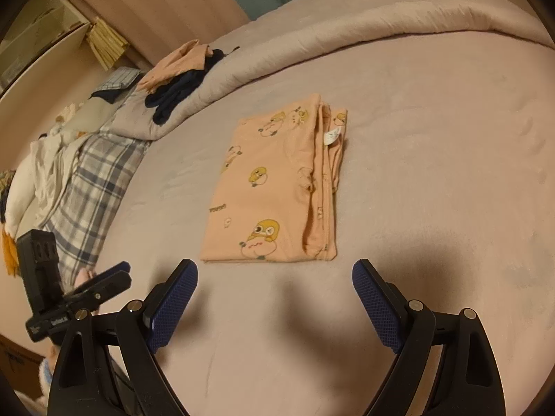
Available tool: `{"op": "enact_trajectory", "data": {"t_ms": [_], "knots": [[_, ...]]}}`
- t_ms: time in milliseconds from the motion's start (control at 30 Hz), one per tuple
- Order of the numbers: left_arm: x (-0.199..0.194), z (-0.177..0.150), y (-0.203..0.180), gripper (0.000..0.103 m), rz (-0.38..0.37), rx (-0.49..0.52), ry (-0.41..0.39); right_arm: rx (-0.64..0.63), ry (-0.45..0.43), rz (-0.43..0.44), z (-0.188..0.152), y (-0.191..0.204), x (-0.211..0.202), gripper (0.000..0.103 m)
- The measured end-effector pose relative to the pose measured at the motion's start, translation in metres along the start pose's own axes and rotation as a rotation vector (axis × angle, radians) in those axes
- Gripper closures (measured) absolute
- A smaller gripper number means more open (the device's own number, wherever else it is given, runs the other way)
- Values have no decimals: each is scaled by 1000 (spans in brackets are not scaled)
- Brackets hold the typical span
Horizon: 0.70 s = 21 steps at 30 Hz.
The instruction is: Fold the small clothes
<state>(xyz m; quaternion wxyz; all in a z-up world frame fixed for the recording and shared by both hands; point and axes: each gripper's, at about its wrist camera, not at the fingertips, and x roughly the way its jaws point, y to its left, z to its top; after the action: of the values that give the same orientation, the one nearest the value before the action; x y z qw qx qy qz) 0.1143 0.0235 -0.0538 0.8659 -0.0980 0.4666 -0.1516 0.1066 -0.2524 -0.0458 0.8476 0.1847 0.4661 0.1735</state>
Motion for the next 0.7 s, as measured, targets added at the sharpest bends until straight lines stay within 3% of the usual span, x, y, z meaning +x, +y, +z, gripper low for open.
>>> {"op": "enact_trajectory", "data": {"t_ms": [467,700], "knots": [[26,17,-1,1,11,37,35,24,13,-1,14,-16,15,13],[45,25,3,1,-20,14,66,34,24,-1,20,-23,23,13]]}}
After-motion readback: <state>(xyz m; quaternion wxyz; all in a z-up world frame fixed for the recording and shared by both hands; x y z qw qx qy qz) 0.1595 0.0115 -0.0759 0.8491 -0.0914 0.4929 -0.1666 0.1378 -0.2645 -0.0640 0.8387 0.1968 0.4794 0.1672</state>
